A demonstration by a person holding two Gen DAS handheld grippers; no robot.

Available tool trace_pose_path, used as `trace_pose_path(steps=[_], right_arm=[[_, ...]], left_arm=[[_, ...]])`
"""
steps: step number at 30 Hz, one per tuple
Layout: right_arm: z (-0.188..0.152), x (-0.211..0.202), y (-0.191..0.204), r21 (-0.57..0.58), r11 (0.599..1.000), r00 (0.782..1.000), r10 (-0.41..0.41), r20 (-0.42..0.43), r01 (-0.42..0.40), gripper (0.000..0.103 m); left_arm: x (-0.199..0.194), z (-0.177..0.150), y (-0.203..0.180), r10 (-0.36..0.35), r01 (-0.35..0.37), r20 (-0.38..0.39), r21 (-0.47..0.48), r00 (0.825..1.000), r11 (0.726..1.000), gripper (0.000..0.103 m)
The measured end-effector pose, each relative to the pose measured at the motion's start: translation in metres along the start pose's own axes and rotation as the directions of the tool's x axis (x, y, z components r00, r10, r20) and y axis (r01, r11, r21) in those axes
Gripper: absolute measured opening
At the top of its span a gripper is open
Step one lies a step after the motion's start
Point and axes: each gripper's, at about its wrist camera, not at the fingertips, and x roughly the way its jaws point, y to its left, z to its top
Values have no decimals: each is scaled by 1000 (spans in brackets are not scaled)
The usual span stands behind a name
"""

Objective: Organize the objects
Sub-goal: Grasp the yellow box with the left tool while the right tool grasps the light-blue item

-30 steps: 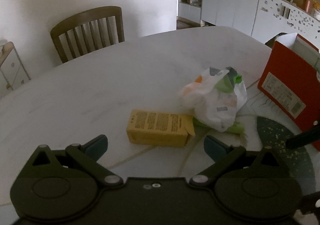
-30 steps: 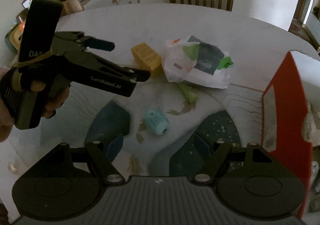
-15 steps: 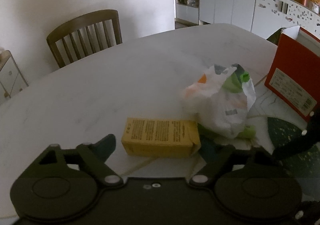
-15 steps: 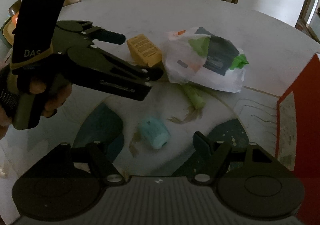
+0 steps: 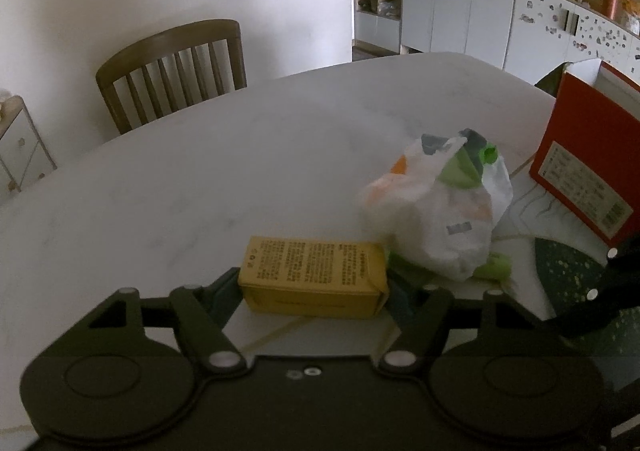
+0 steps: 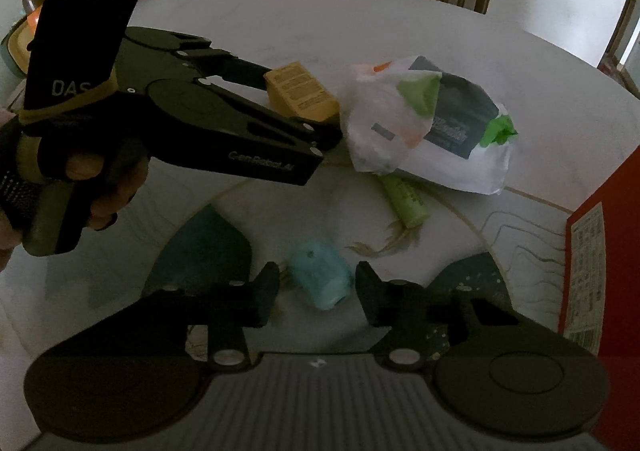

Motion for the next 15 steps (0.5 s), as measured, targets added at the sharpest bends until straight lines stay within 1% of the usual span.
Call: trace_pose_path(steps=[5, 15], right_arm=[[0, 1, 0, 1, 1000, 1000, -14, 5, 14, 35], [-4, -15, -3, 46, 999, 1000, 5, 21, -6, 35]], left_arm=[[-5, -3, 0, -7, 6, -8, -22, 1000, 1000, 71], [-27, -12, -1, 1, -3, -26, -64, 1000, 998, 70]])
